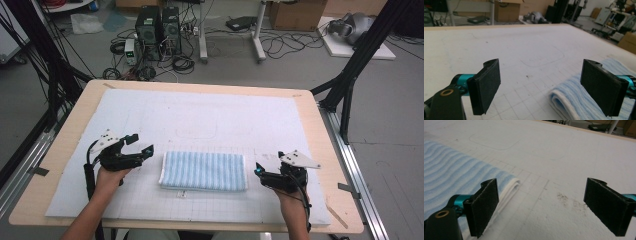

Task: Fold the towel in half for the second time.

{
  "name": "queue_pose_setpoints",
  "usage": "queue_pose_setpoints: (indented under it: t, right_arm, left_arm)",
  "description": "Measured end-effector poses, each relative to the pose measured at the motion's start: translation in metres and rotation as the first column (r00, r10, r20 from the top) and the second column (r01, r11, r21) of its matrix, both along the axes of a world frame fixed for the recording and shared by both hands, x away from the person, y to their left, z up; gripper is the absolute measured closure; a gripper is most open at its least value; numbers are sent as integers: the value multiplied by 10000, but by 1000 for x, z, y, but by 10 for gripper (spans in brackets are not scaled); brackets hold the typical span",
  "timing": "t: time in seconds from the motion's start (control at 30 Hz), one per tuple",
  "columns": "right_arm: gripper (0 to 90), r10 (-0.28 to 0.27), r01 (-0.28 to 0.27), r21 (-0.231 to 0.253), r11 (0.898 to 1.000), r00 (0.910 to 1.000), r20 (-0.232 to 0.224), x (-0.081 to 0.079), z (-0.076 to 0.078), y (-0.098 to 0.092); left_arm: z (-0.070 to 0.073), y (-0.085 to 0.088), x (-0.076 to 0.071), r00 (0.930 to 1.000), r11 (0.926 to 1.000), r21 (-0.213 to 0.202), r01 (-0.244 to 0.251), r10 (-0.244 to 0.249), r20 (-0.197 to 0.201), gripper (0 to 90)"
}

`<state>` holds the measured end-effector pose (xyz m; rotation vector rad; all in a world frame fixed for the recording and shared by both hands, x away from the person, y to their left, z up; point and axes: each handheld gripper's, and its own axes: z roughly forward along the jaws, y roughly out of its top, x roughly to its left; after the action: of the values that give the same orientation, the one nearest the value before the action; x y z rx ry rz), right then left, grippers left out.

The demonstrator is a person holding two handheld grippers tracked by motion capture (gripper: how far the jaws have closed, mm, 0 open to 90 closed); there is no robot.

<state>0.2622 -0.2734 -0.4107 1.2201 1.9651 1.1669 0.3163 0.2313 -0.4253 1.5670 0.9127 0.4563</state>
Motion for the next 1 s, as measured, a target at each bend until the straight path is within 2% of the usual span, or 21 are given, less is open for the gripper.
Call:
queue_pose_setpoints:
  t: [0.13, 0.2, 0.4, 0.67, 1.0]
  right_arm:
    - [113, -77, 83, 246, 9997, 9997, -235, -2, -2, -9]
    - [111, -72, 77, 239, 9997, 9998, -187, -2, -2, -12]
    - [106, 87, -83, 313, 9995, 9999, -122, 0, -2, -13]
    - [105, -23, 23, 291, 9996, 10000, -12, -1, 1, -12]
    - [105, -49, 47, 246, 9997, 10000, 76, 1, 0, -14]
  left_arm:
    - [3, 7, 0, 9996, 9998, -47, 178, -177, 206, 171]
    - [3, 9, 0, 9995, 9997, 28, 249, -250, 216, 174]
    - [2, 11, -3, 9977, 9971, 454, 615, -627, 251, 183]
    - [3, 16, -11, 9972, 9970, 432, 645, -661, 352, 196]
    - [4, 18, -11, 9976, 9973, 453, 580, -596, 354, 199]
